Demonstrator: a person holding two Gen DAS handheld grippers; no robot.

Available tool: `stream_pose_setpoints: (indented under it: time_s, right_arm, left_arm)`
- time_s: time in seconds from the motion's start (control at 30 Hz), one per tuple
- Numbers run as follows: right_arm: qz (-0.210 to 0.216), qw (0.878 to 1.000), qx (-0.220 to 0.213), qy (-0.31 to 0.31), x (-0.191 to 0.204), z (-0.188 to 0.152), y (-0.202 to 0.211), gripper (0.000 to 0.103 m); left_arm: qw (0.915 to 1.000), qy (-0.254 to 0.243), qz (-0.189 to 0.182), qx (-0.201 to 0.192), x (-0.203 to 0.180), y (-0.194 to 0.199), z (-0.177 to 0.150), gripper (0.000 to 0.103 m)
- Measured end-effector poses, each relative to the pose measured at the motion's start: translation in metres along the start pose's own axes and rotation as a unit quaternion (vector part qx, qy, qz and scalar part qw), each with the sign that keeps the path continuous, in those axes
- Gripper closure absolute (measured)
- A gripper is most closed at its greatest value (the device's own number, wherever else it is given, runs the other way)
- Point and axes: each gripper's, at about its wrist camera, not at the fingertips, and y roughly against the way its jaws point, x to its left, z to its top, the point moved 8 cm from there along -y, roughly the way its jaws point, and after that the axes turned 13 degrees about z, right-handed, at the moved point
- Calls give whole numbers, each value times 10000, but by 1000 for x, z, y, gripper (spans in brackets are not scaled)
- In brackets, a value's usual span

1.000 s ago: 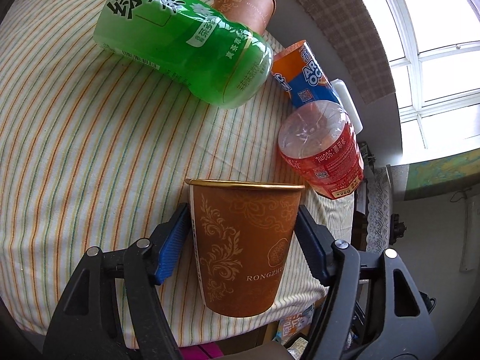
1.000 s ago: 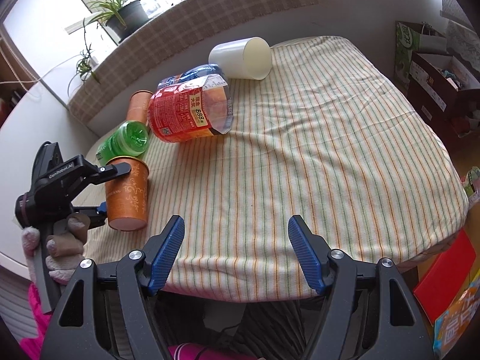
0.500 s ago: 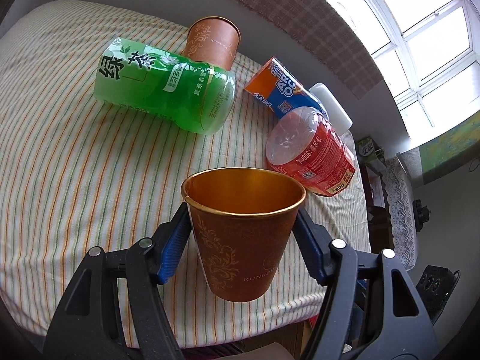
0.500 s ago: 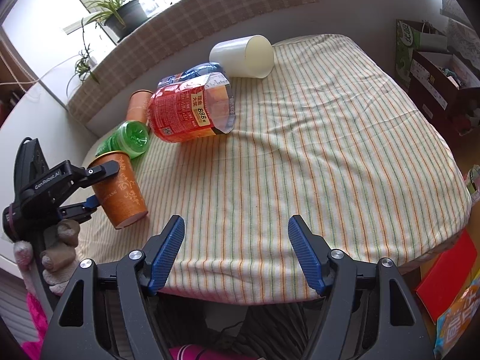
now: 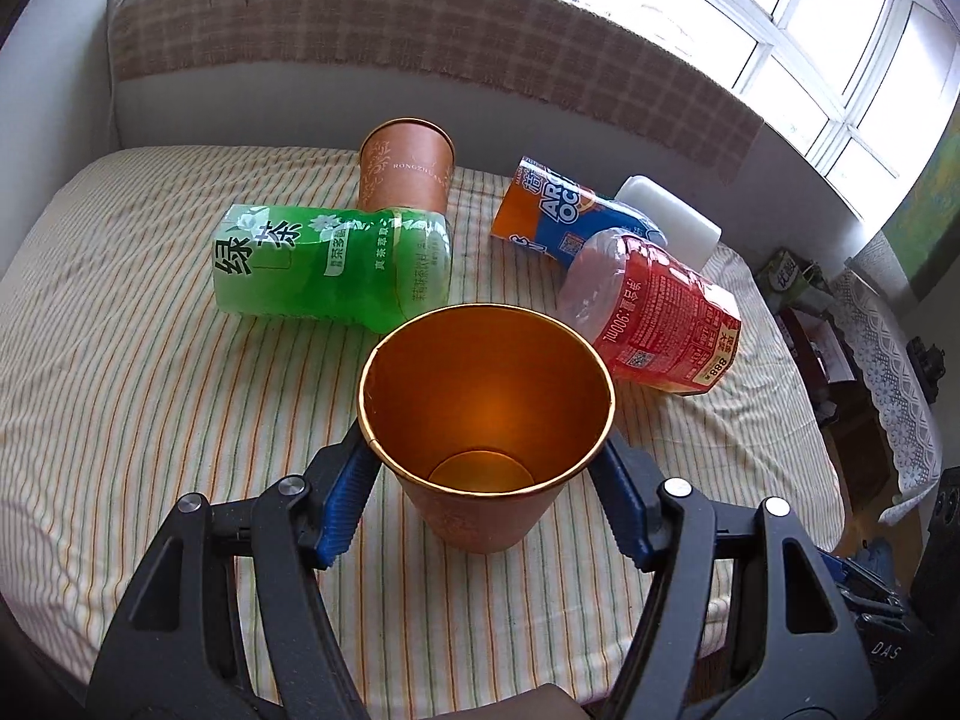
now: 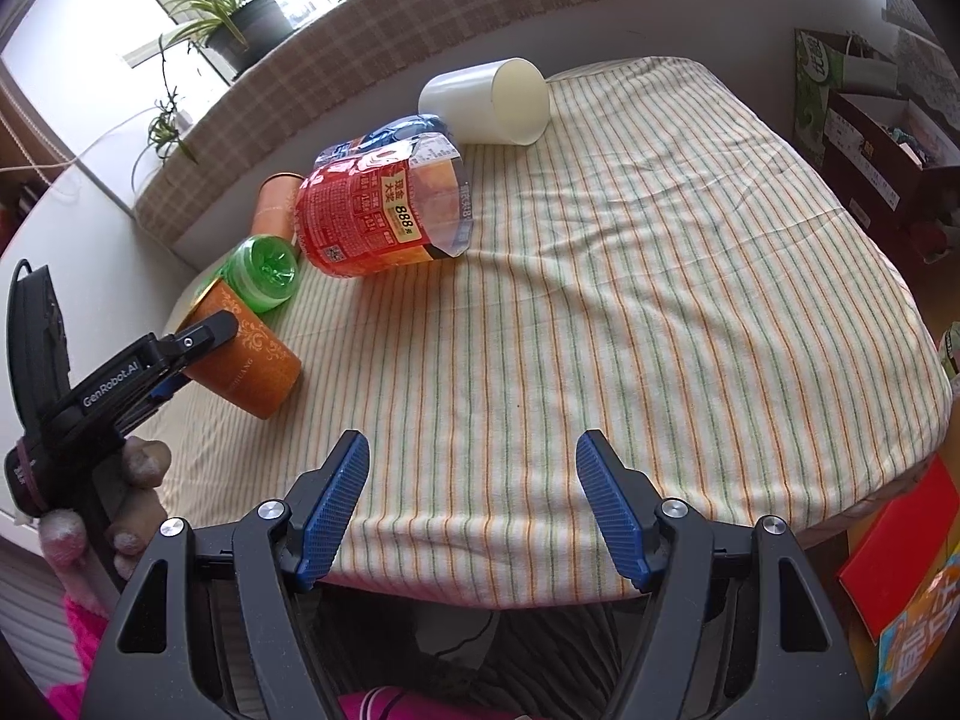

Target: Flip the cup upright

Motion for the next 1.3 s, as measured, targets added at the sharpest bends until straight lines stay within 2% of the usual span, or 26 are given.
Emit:
stream_pose_setpoints:
  time_s: [0.27, 0.63, 0.93, 1.17, 1.3]
  right_arm:
    - [5, 10000, -31, 42, 3, 2, 1, 32]
    - [11, 10000, -13, 81, 7, 4, -1, 32]
    - [20, 9999, -5, 140, 14, 4, -3, 32]
    - [39, 9998, 5, 214, 20, 5, -5, 32]
    - [26, 9994, -71, 336, 28, 8, -3, 32]
  left_arm:
    - [9992, -339, 171, -118, -8, 5, -8, 34]
    - [9991, -418, -58, 45, -14, 7, -18, 32]
    - [9979, -511, -344, 193, -16, 9, -24, 17]
    - [9975, -503, -374, 314, -8, 12, -33, 15]
    - [9982, -515, -205, 218, 4, 20, -39, 15]
